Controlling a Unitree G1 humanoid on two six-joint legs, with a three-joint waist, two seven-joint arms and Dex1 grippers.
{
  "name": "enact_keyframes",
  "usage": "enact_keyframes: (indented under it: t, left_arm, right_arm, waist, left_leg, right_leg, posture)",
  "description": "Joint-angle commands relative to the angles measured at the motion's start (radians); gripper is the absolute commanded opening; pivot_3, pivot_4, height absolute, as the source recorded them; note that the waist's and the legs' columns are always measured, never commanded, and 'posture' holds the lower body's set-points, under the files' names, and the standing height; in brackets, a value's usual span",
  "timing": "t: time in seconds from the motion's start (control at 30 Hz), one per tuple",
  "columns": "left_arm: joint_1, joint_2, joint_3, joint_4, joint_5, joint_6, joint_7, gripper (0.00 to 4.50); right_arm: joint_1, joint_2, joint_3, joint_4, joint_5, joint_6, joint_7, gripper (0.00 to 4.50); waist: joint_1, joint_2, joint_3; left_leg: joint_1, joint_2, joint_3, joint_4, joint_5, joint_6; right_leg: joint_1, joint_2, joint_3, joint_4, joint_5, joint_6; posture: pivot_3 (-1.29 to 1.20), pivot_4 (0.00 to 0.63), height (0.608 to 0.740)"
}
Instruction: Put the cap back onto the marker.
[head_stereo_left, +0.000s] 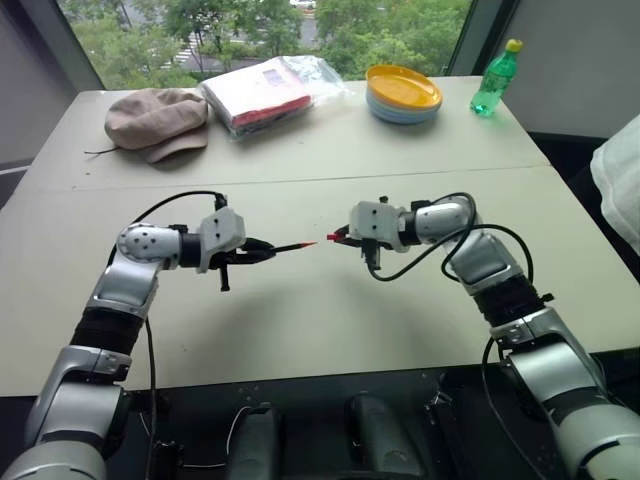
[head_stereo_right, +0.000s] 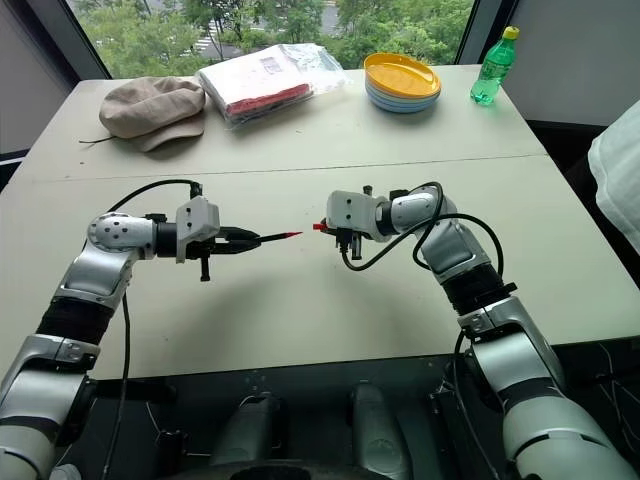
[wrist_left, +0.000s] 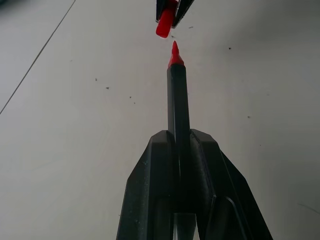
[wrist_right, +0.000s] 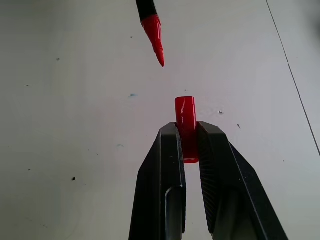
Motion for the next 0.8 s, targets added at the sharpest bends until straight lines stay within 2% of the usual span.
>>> enact_keyframes:
  t: [0.03,0.8]
  left_arm:
    - [-0.009,0.01,0.024,-0.022,-0.021,0.007,-0.006,0.0]
    - [-0.022,-0.02,0.017,-0.017,-0.018,0.009,0.004,0.0]
  right_arm:
    - [-0.014,-0.007,-0.007,-0.047,0.006,-0.011,0.005,0.04]
    - [0.013,-0.005,0.011,-0.122,0.0,0.027,0.016,0.04]
  waist:
    - [0.0,0.0,0.0]
    - [0.0,0.0,0.0]
  left_leg:
    - [0.0,0.0,0.0,0.0,0.0,0.0]
    - [0.0,0.0,0.0,0.0,0.0,0.0]
  right_leg:
    - [0.0,0.0,0.0,0.0,0.0,0.0]
    - [0.0,0.0,0.0,0.0,0.0,0.0]
  posture:
    - [0.0,0.15,0.74]
    - [0.0,0.15,0.74]
